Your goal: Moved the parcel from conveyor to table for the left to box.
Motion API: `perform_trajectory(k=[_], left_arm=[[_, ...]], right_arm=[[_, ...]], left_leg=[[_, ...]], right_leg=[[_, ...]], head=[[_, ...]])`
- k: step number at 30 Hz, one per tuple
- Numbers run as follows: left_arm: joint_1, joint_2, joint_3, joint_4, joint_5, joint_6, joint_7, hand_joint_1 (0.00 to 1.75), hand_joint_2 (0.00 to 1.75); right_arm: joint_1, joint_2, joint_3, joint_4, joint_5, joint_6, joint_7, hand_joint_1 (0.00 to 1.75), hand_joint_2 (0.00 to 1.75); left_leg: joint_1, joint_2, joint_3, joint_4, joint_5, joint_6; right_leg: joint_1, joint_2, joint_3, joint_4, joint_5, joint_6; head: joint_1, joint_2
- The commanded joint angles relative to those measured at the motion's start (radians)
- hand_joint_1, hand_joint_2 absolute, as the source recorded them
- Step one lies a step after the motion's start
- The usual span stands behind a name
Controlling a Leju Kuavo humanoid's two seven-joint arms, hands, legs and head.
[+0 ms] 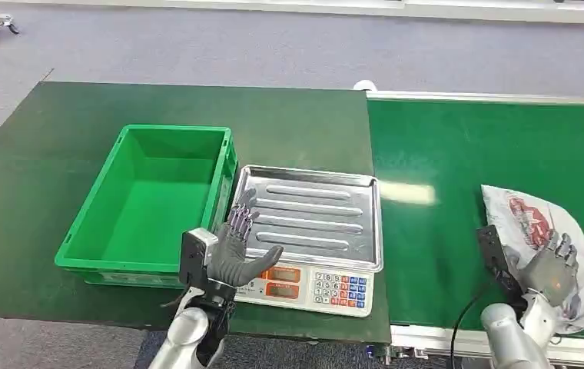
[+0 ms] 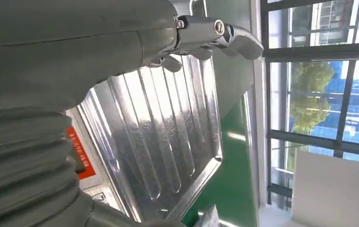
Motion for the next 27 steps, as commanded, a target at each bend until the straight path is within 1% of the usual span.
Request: perform_trajectory(k=[1,3,6,9,11,12,13,16,17,18,19,20,21,22,23,24,27], left_arm=[[0.0,0.011,0.032,0.025,0.002,0.001,0.004,0.0,1.75],[0.0,0.011,0.032,0.025,0.002,0.001,0.004,0.0,1.75],[0.005,0.012,0.034,0.018,0.004,0.002,0.005,0.0,1.75],[0.003,0.007,0.037,0.023,0.015,0.001,0.009,0.0,1.75],[0.006,0.01,0.036,0.026,0.017,0.001,0.009,0.0,1.75],[0.007,0.011,0.036,0.025,0.018,0.0,0.009,0.0,1.75],[0.007,0.012,0.036,0.024,0.019,-0.002,0.009,0.0,1.75],[-0.003,0.016,0.031,0.027,0.023,-0.014,0.012,0.0,1.75],[-0.008,0.017,0.031,0.031,0.024,-0.015,0.014,0.0,1.75],[-0.011,0.018,0.031,0.033,0.025,-0.015,0.015,0.0,1.75],[-0.012,0.018,0.032,0.035,0.027,-0.015,0.017,0.0,1.75],[-0.014,0.019,0.031,0.036,0.028,-0.015,0.018,0.0,1.75],[-0.014,0.019,0.031,0.035,0.029,-0.015,0.018,0.0,1.75],[-0.012,0.018,0.033,0.03,0.035,-0.016,0.017,0.0,1.75],[-0.009,0.017,0.036,0.022,0.042,-0.016,0.012,0.0,1.75],[-0.001,0.018,0.037,0.001,0.047,-0.016,0.008,0.0,1.75],[0.016,0.023,0.042,-0.027,0.053,-0.013,0.009,0.0,1.75]], right_arm=[[-0.055,-0.004,-0.049,0.098,0.0,-0.002,0.002,0.0,1.75],[-0.055,-0.004,-0.049,0.098,0.0,-0.002,0.002,0.0,1.75],[-0.055,0.003,-0.061,0.103,0.064,-0.002,0.045,0.0,1.75],[-0.059,0.002,-0.066,0.116,0.092,-0.002,0.073,0.0,1.75],[-0.075,-0.009,-0.066,0.174,0.095,-0.002,0.089,0.0,1.75],[-0.077,-0.014,-0.066,0.194,0.095,0.015,0.107,0.0,1.75],[-0.08,-0.022,-0.067,0.208,0.094,0.046,0.127,0.0,1.75],[-0.095,-0.056,-0.062,0.261,0.125,0.166,0.252,0.0,1.75],[-0.1,-0.064,-0.069,0.275,0.123,0.199,0.278,0.0,1.75],[-0.102,-0.07,-0.069,0.283,0.129,0.213,0.299,0.0,1.75],[-0.106,-0.072,-0.081,0.294,0.117,0.24,0.301,0.0,1.75],[-0.106,-0.075,-0.098,0.303,0.097,0.285,0.279,0.0,1.75],[-0.104,-0.079,-0.099,0.311,0.1,0.299,0.291,0.0,1.75],[-0.104,-0.087,-0.094,0.329,0.112,0.351,0.319,0.0,1.75],[-0.097,-0.091,-0.102,0.33,0.109,0.356,0.333,0.0,1.75],[-0.087,-0.106,-0.043,0.337,0.191,0.352,0.391,0.0,1.75],[-0.086,-0.103,-0.072,0.345,0.165,0.382,0.365,0.0,1.75]], left_leg=[[0.0,0.002,0.003,-0.001,-0.001,0.0],[0.0,0.001,0.001,-0.001,0.0,0.0],[0.001,0.003,0.004,-0.002,-0.001,0.0],[0.001,0.002,0.004,-0.001,-0.001,0.0],[0.0,0.002,0.002,-0.001,-0.001,0.0],[0.0,0.003,0.005,-0.002,-0.001,0.0],[0.001,0.002,0.003,-0.001,-0.001,0.0],[0.0,0.001,0.003,-0.001,-0.001,0.001],[0.0,0.0,0.002,0.0,-0.001,0.001],[0.0,0.0,0.004,-0.001,-0.001,0.001],[0.0,0.0,0.003,-0.001,-0.001,0.001],[0.0,0.0,0.002,-0.001,-0.001,0.001],[0.0,0.0,0.004,-0.001,-0.001,0.001],[0.0,-0.001,0.003,-0.001,-0.001,0.001],[0.0,-0.001,0.002,0.0,-0.001,0.001],[0.001,-0.001,0.004,-0.001,-0.001,0.001],[0.001,-0.001,0.005,0.0,-0.001,0.002]], right_leg=[[0.001,0.001,0.003,-0.001,0.0,-0.001],[0.0,0.0,0.001,-0.001,0.0,0.0],[0.001,0.001,0.004,-0.002,0.0,-0.001],[0.001,0.001,0.003,-0.002,0.0,-0.001],[0.0,0.0,0.002,-0.001,0.0,0.0],[0.001,0.001,0.005,-0.002,0.0,-0.001],[0.001,0.001,0.003,-0.002,0.0,-0.001],[0.001,-0.001,0.004,-0.002,0.0,-0.001],[0.0,-0.001,0.002,-0.001,0.0,0.0],[0.001,-0.002,0.004,-0.002,0.0,0.0],[0.0,-0.003,0.003,-0.001,-0.001,0.0],[0.0,-0.003,0.003,-0.001,-0.001,0.0],[0.001,-0.003,0.005,-0.002,-0.001,0.0],[0.0,-0.004,0.004,-0.002,-0.001,0.001],[0.0,-0.004,0.003,-0.001,-0.001,0.001],[0.001,-0.005,0.006,-0.003,-0.001,0.0],[0.001,-0.005,0.006,-0.002,-0.002,0.001]], head=[[0.0,0.0],[0.0,0.0],[0.0,0.0],[0.0,0.0],[0.0,0.0],[0.0,0.0],[0.0,0.0],[0.0,0.0],[0.0,0.0],[0.0,0.0],[0.0,0.0],[0.0,0.0],[0.0,0.0],[0.0,0.0],[0.0,0.0],[0.0,0.0],[0.0,0.0]])
